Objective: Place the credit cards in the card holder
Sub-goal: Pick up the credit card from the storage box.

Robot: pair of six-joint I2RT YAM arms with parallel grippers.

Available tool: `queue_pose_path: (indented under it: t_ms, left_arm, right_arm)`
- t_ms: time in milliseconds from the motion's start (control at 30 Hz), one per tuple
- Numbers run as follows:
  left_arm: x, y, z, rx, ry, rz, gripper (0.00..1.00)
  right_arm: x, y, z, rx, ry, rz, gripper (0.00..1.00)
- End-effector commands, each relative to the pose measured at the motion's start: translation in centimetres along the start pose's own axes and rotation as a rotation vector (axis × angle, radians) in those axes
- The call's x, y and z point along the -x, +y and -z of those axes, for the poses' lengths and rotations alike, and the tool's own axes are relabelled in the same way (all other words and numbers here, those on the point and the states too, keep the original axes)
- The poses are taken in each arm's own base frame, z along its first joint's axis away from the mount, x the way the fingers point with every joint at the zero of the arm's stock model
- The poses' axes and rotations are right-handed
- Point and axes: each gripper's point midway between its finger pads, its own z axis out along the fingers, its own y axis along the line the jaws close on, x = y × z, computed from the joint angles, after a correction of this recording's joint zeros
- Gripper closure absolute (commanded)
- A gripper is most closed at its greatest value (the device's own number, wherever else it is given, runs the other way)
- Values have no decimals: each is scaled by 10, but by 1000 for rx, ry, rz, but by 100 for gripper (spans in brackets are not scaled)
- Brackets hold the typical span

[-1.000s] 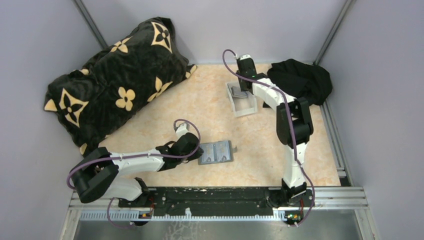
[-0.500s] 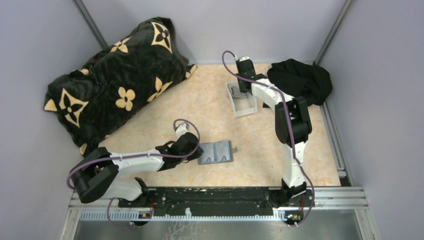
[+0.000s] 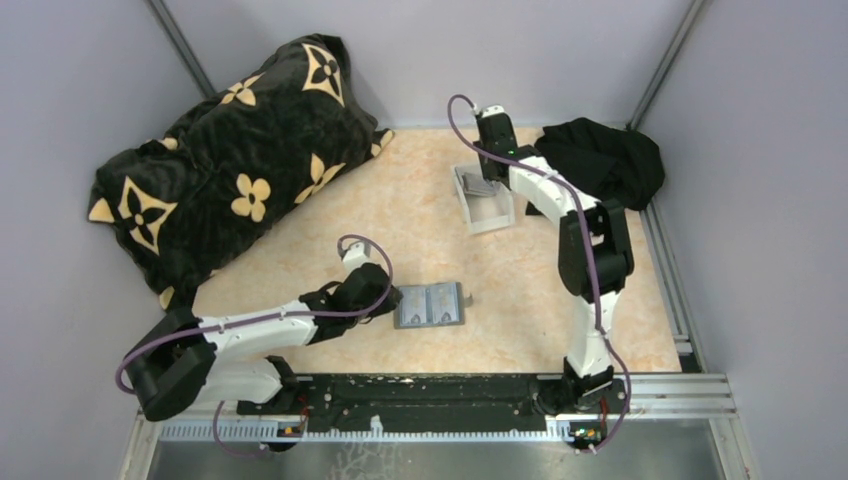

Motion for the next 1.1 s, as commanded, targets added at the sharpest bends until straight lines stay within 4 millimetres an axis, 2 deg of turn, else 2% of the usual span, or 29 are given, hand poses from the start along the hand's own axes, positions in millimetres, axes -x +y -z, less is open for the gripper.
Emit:
queue_pose_path:
  t_ms: [0,167,267,400,567,633,733,933,1067]
  left_arm:
    - [19,-1,7,-22,-80,-29,67]
    - [37,-24,16,-121,-139,-60,55]
    - [45,-41,22,-194,-167,-98,45]
    - [53,-62,29,-280,-189,-173,39]
    - [66,-71,37,-324,-251,-230,30]
    - [70,-70,41,-346,-282,-245,27]
    - [73,-67,47,-378,-318,-267,24]
    - [75,-64,59,-447,-356,-309,21]
    - [69,-67,64,-521,-346,-336,20]
  right_arm:
    - [59,-10,66,10,-183,-43,100]
    - [56,3,104,85,-217,-67,100]
    - [49,18,137,171,-241,-85,100]
    - [27,51,175,321,-240,-84,100]
    - [-9,97,224,540,-231,-80,100]
    - [-29,116,236,613,-204,-61,100]
    - [-51,133,249,698,-176,-62,100]
    - [-86,161,268,903,-110,-83,100]
    - [-106,176,279,1032,-63,-81,100]
